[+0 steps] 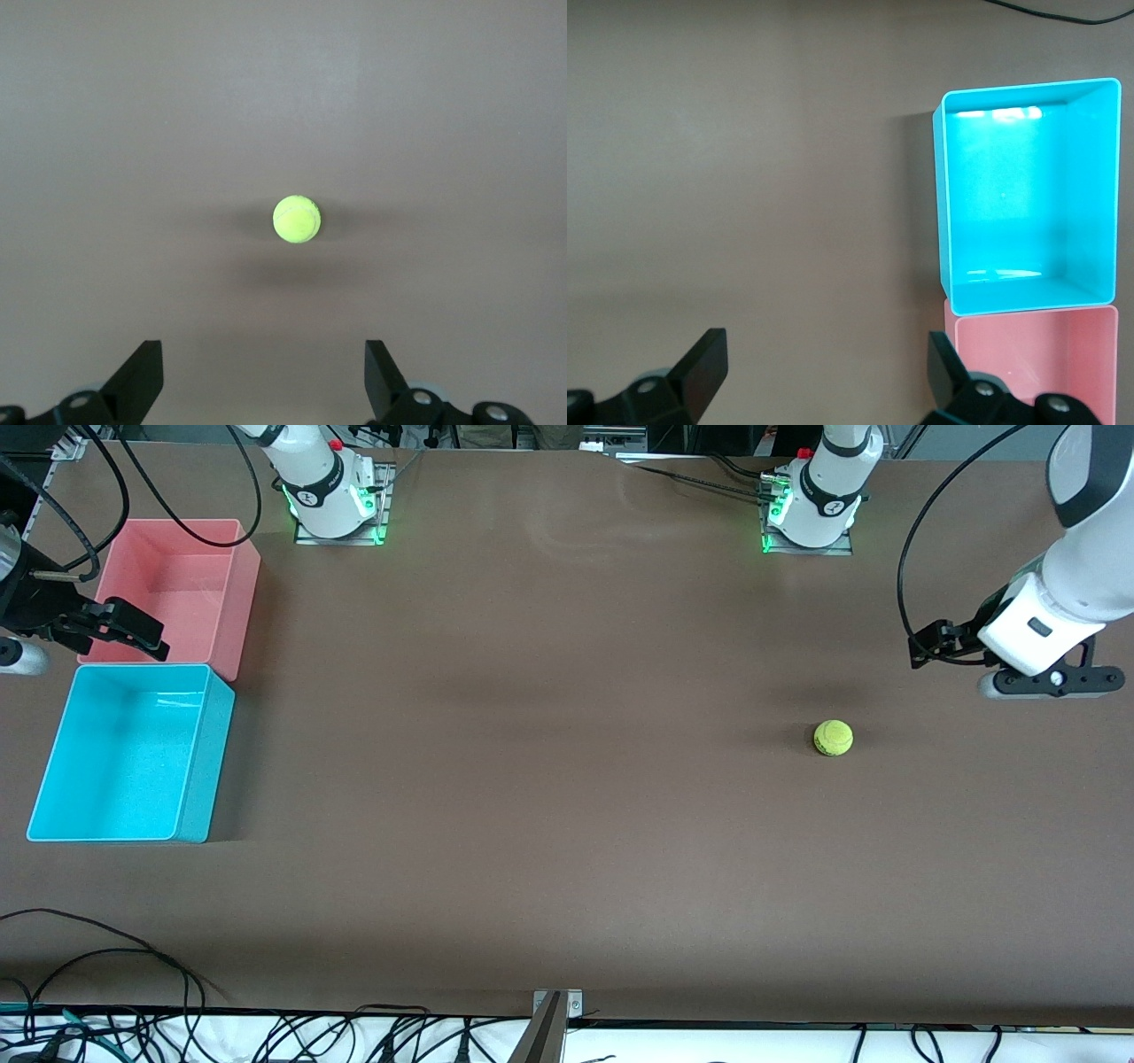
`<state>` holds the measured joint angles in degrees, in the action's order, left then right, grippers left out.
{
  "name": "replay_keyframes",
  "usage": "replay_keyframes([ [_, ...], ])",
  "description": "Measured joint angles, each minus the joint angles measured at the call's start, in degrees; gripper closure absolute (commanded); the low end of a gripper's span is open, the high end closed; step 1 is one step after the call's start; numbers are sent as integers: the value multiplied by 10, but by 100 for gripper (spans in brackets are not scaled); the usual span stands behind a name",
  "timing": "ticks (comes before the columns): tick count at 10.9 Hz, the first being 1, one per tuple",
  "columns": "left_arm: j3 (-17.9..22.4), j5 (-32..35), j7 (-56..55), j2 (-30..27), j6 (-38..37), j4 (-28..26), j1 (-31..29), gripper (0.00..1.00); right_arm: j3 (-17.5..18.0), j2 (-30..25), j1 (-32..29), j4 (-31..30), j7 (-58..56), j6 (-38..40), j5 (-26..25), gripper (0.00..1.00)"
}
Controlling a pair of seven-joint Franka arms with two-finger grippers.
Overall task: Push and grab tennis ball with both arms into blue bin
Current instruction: 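Move the left gripper down over the tennis ball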
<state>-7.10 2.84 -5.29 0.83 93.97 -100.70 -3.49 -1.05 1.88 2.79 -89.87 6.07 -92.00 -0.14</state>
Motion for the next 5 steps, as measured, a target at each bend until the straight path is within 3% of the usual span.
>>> replay_keyframes([
  [3, 0, 0, 2, 2, 55, -41, 0, 0, 0, 0, 0, 0, 0, 0, 0, 0],
  [5, 3, 0, 4, 4, 127, -100, 0, 0, 0, 0, 0, 0, 0, 0, 0, 0],
])
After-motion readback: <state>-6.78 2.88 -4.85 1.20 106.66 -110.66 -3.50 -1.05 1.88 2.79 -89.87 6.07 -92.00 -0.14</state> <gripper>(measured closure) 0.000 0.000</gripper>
